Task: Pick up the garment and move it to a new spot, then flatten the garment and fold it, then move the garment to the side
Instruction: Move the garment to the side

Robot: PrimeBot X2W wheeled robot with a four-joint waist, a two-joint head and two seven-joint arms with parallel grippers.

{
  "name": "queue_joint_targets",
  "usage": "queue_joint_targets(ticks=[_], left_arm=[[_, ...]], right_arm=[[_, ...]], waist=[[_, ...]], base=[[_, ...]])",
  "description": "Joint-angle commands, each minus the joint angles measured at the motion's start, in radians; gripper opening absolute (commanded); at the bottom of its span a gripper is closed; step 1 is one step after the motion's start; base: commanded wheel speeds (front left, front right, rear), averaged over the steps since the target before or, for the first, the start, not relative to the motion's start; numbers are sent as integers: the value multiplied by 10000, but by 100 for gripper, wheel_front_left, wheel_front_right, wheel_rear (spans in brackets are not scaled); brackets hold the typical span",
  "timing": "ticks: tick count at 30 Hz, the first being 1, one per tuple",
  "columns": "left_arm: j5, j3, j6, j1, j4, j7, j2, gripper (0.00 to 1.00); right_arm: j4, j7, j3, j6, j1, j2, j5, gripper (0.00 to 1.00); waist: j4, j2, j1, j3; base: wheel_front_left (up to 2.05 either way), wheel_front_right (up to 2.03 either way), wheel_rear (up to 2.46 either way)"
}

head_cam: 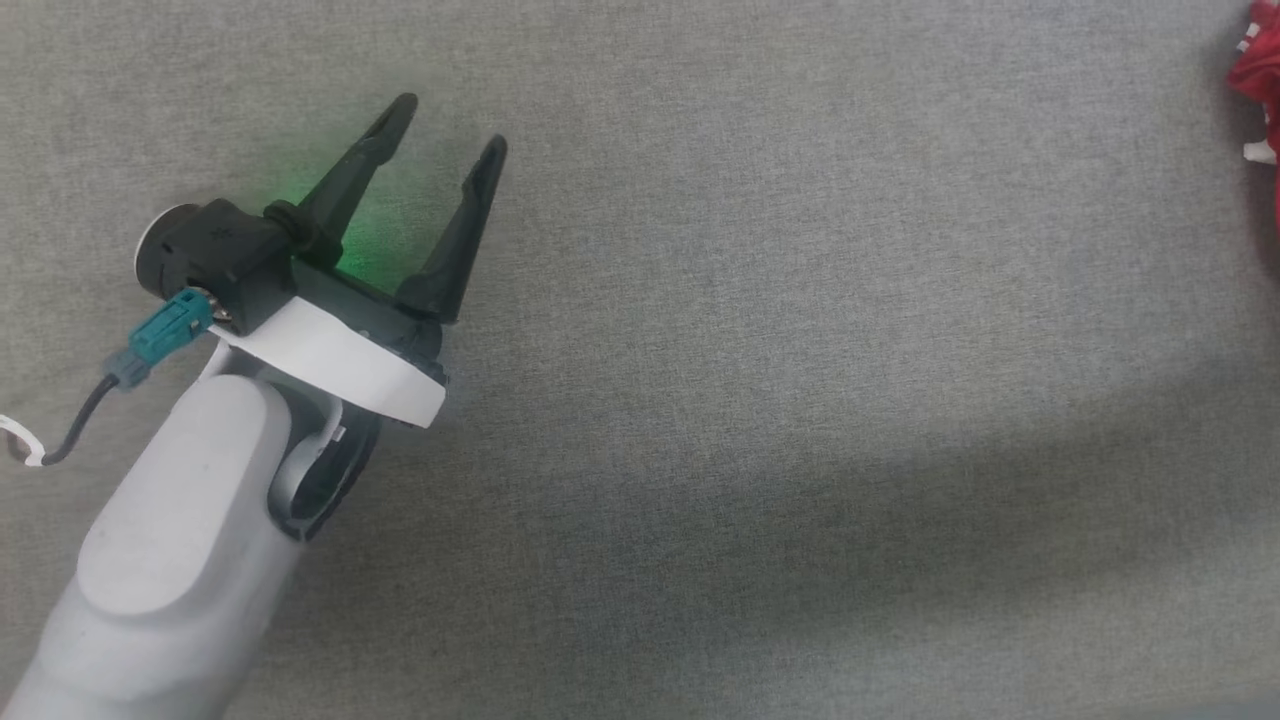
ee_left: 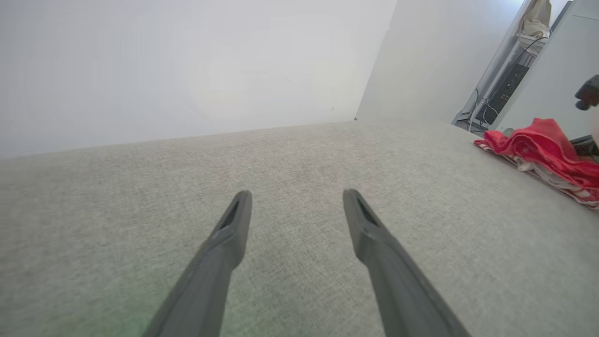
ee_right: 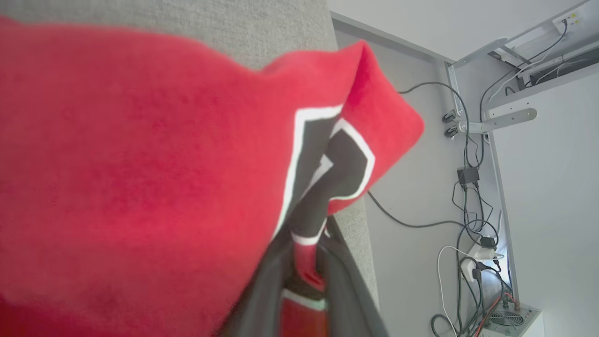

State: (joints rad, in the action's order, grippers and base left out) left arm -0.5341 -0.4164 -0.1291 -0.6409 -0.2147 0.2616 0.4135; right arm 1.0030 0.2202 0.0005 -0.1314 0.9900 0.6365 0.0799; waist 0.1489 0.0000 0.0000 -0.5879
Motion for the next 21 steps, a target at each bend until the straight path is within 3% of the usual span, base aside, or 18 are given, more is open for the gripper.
queue_joint_targets(ticks=[1, 2, 10, 21], left_arm=[[45, 79, -15, -33, -53, 37, 49, 100], [62, 122, -15, 18, -66, 37, 63, 100], [133, 637, -15, 475, -180, 39, 55, 100], [280, 1454, -15, 2018, -214, 37, 172, 100]], right_arm=[[203, -19, -154, 13, 166, -66, -102, 80], [289, 10, -192, 13, 199, -101, -122, 100], [420, -158, -275, 13, 408, -263, -100, 100], [122, -1807, -24, 13, -365, -1417, 417, 100]], waist=[[-30, 0, 0, 67], [-40, 0, 0, 116], [-57, 0, 0, 730], [-386, 0, 0, 2586]], base=[[0, 0, 0], [0, 0, 0], [0, 0, 0], [0, 0, 0]])
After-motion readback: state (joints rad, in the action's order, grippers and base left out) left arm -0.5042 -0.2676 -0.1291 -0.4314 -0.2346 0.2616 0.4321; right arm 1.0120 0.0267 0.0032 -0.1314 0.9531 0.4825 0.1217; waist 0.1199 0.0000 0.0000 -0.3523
